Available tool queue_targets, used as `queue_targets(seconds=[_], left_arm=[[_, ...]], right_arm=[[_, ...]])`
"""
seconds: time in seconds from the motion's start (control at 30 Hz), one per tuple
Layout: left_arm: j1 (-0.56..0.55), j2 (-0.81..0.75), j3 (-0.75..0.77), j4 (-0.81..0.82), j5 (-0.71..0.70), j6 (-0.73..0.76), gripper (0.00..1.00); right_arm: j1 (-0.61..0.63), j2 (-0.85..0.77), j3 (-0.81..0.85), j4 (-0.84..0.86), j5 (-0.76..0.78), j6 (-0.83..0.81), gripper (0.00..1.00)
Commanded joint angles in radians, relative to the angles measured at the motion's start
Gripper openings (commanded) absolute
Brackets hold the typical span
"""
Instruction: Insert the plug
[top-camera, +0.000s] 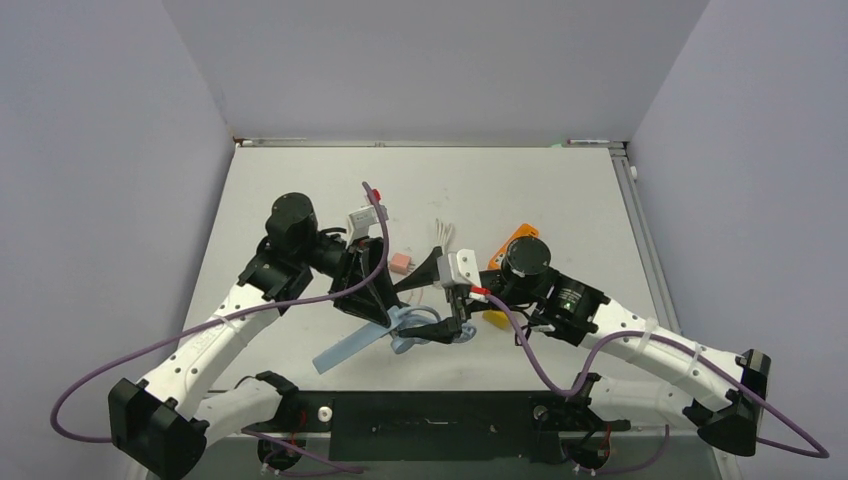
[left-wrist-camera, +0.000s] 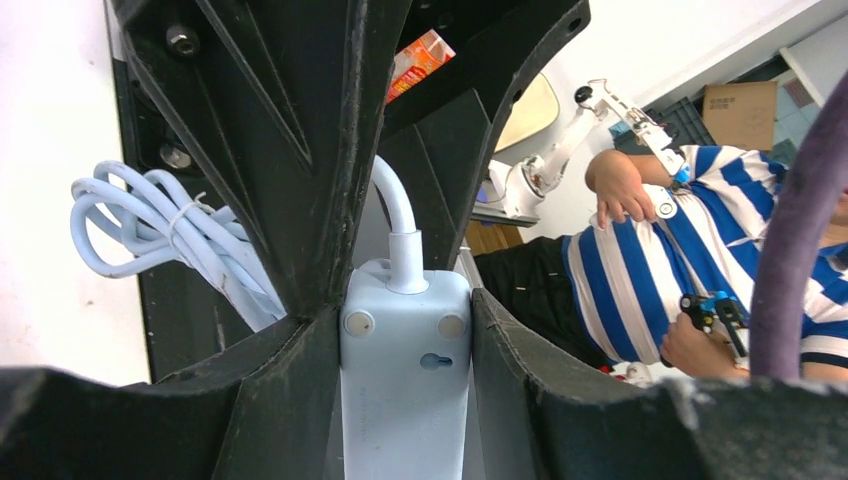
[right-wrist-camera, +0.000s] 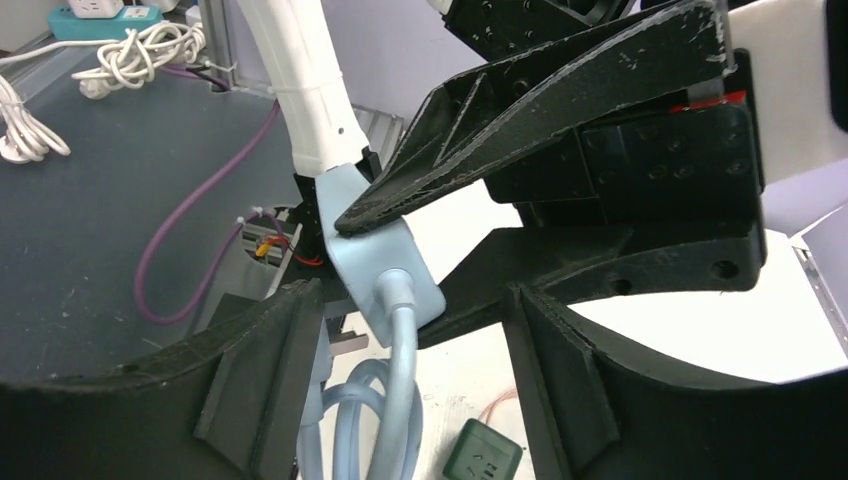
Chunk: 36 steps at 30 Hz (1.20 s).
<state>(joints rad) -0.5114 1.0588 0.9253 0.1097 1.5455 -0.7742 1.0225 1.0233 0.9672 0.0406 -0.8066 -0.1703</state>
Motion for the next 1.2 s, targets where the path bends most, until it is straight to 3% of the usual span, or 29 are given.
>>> queue_targets(seconds=[0.0, 0.17, 0.23, 0.4, 0.63, 0.73, 0.8, 0.87, 0.93, 1.0, 1.03, 1.07, 1.1, 1.17], left_arm=[[-0.011, 0.006, 0.035, 0.071, 0.036, -0.025, 0.1], [-0.017, 0.013, 0.033, 0.082, 0.034, -0.025, 0.1], [-0.018, 0.018, 0.036, 0.086, 0.033, -0.026, 0.1], [-0.018, 0.026, 0.045, 0.09, 0.04, -0.028, 0.1], [-0.026, 0.027, 0.057, 0.089, 0.053, -0.037, 0.09], [-0.029, 0.025, 0.064, 0.087, 0.058, -0.043, 0.08], [-0.029, 0.025, 0.07, 0.081, 0.06, -0.045, 0.07], [-0.03, 0.023, 0.072, 0.081, 0.062, -0.046, 0.06], [-0.031, 0.022, 0.073, 0.082, 0.064, -0.047, 0.06], [-0.033, 0.019, 0.075, 0.082, 0.061, -0.047, 0.06], [-0.034, 0.018, 0.076, 0.083, 0.057, -0.046, 0.08], [-0.035, 0.018, 0.078, 0.086, 0.049, -0.045, 0.13], [-0.035, 0.016, 0.084, 0.09, 0.044, -0.045, 0.27], [-0.033, 0.014, 0.096, 0.115, 0.032, -0.055, 0.75]], right_arm=[[0.007, 0.021, 0.02, 0.107, -0.063, 0.026, 0.63], [0.012, 0.042, 0.009, 0.181, -0.086, 0.079, 0.42], [0.018, 0.057, 0.006, 0.19, -0.094, 0.098, 0.4], [0.045, 0.077, -0.028, 0.217, -0.108, 0.135, 0.42], [0.056, 0.102, -0.001, 0.095, -0.082, 0.068, 0.41], [0.063, 0.119, 0.036, -0.02, -0.051, -0.001, 0.47], [0.065, 0.125, 0.057, -0.093, -0.018, -0.045, 0.59], [0.065, 0.114, 0.061, -0.11, 0.003, -0.076, 0.61], [0.065, 0.103, 0.059, -0.092, 0.015, -0.08, 0.48], [0.065, 0.098, 0.058, -0.07, 0.029, -0.076, 0.15], [0.065, 0.095, 0.051, -0.053, 0.051, -0.062, 0.06], [0.065, 0.087, 0.041, -0.034, 0.069, -0.05, 0.05], [0.065, 0.082, 0.035, -0.015, 0.076, -0.043, 0.05], [0.064, 0.076, 0.03, -0.014, 0.072, -0.033, 0.05]])
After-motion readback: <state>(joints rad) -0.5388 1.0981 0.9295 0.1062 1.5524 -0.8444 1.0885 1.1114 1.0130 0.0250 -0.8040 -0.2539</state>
